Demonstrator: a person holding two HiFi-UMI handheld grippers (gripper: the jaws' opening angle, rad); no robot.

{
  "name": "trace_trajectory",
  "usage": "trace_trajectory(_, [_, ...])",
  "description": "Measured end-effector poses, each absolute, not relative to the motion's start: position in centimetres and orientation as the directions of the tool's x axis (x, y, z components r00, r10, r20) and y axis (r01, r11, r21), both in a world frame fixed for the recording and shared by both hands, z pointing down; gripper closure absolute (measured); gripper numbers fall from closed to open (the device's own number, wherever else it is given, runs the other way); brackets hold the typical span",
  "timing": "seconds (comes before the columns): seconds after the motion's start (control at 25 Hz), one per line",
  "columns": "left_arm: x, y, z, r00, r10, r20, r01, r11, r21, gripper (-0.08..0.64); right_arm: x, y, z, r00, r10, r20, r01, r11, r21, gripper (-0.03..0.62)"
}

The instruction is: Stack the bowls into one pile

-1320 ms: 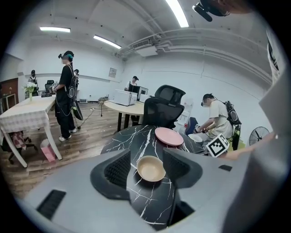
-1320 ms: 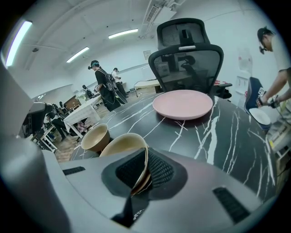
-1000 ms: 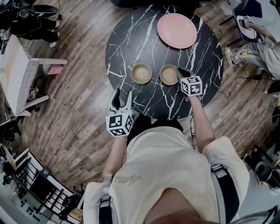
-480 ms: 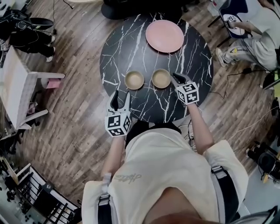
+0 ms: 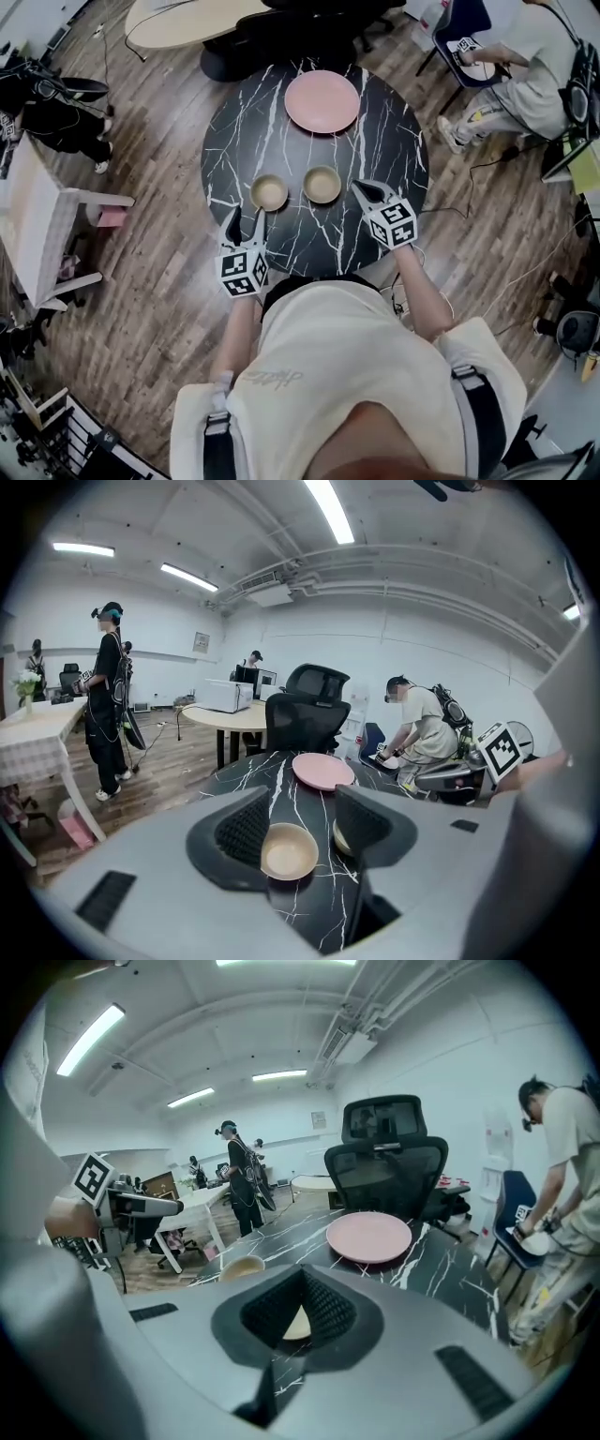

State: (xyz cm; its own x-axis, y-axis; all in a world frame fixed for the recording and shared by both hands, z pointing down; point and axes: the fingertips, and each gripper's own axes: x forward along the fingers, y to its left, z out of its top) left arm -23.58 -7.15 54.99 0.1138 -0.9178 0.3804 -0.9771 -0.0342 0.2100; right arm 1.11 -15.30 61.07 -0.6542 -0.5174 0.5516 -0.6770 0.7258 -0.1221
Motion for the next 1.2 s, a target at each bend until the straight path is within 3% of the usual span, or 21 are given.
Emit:
trace_trajectory(0.56, [-23.2, -8.4, 56.2, 0.152, -0.898, 0.413, -0.972, -0.059, 0.230, 0.321, 2.4, -11.6, 57.8, -0.710, -0.524, 0.471, -0.659, 0.730, -0.182, 0.586])
trace_trajectory(1.2, [-25.9, -12.3, 62.6, 0.231, -0.817, 0.528, -0.959, -0.100, 0.265, 0.321, 0.8, -9.9, 61.1, -0.666, -0.492, 0.561, -0.678, 0.713, -0.180, 0.586])
